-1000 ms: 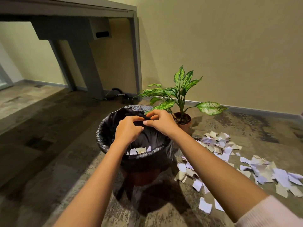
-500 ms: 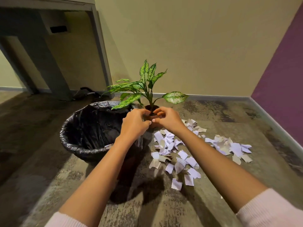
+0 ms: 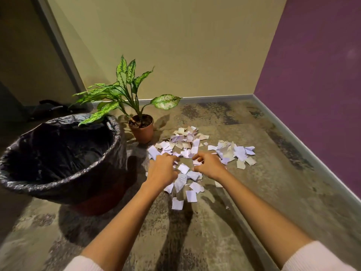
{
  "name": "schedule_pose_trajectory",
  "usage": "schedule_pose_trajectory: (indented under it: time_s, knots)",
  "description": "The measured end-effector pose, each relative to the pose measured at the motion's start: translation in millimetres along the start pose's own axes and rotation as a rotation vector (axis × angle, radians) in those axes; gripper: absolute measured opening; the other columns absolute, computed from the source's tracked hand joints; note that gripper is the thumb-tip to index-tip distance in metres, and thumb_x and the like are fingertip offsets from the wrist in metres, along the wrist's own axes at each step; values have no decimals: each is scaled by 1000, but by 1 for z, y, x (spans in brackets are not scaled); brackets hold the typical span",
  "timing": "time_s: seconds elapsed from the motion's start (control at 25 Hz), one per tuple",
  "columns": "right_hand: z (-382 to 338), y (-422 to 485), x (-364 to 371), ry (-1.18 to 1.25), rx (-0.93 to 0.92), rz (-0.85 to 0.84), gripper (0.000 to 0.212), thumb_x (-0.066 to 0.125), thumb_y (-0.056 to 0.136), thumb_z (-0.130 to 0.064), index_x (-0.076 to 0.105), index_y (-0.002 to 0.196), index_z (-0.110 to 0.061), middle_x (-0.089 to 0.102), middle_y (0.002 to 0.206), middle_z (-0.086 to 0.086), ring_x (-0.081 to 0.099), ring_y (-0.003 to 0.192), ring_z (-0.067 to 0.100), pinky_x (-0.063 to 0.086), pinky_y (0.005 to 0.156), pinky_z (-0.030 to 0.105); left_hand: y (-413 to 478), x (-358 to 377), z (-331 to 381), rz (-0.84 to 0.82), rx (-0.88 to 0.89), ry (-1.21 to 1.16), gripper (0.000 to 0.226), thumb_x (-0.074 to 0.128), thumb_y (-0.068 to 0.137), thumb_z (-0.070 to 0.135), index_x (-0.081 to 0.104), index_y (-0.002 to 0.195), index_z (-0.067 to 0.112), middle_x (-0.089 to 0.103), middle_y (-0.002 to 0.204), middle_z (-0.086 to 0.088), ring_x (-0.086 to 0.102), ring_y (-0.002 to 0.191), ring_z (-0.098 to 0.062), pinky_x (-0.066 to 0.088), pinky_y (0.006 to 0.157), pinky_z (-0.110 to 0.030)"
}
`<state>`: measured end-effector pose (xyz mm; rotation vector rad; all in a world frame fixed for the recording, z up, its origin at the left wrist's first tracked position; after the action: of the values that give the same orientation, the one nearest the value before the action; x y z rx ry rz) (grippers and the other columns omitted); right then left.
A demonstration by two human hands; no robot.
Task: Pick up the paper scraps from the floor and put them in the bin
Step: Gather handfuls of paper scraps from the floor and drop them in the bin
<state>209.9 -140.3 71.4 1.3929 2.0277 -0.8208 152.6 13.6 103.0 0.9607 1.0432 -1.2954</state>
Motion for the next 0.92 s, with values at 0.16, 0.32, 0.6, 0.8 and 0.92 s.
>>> schedule_pose_trajectory:
  time_s: [0.16,0.32,0.6,0.8,0.92]
  knots:
    - [54,-9,21,-78,64,-60,37,71,77,-15,67,113,-24,66,111,7,62,100,24,52,83,33,-14,67,0,-203,-18,-29,48,69,83,32,57,130,25,57,132,-6,55,119,-26,49,94,-40]
    - [118,-25,33,-126,181,-56,35,67,80,-9,67,110,-26,63,114,6,61,100,25,51,83,32,-28,113,-1,-289,-19,4,45,65,86,31,56,130,28,56,131,-5,54,121,-25,47,95,-39]
    - [183,-57,42,-238,165,-14,42,65,84,-12,60,124,-26,57,124,2,51,121,21,45,100,31,-31,160,46,-305,95,-22,45,67,85,36,58,128,27,59,127,-2,56,117,-25,50,90,-38]
    - [223,-62,-5,-195,264,198,32,64,88,-15,65,119,-23,62,117,3,58,109,21,51,89,35,-19,181,100,-270,200,-62,39,65,87,38,60,125,28,62,119,-2,58,113,-25,52,86,-37]
    - [259,-69,-30,-165,390,279,29,66,88,-17,67,117,-22,64,118,6,62,105,25,52,89,36,-12,192,122,-261,231,-82,35,66,86,41,63,118,27,63,114,-3,60,108,-25,51,81,-36]
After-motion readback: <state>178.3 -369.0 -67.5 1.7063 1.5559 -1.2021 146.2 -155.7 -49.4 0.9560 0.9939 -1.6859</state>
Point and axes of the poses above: each hand's wrist, its own y-axis towards the middle knuckle, its own x-axis out of the palm, z = x × y, the point moved 8 cm from there along y, towards the middle knuckle
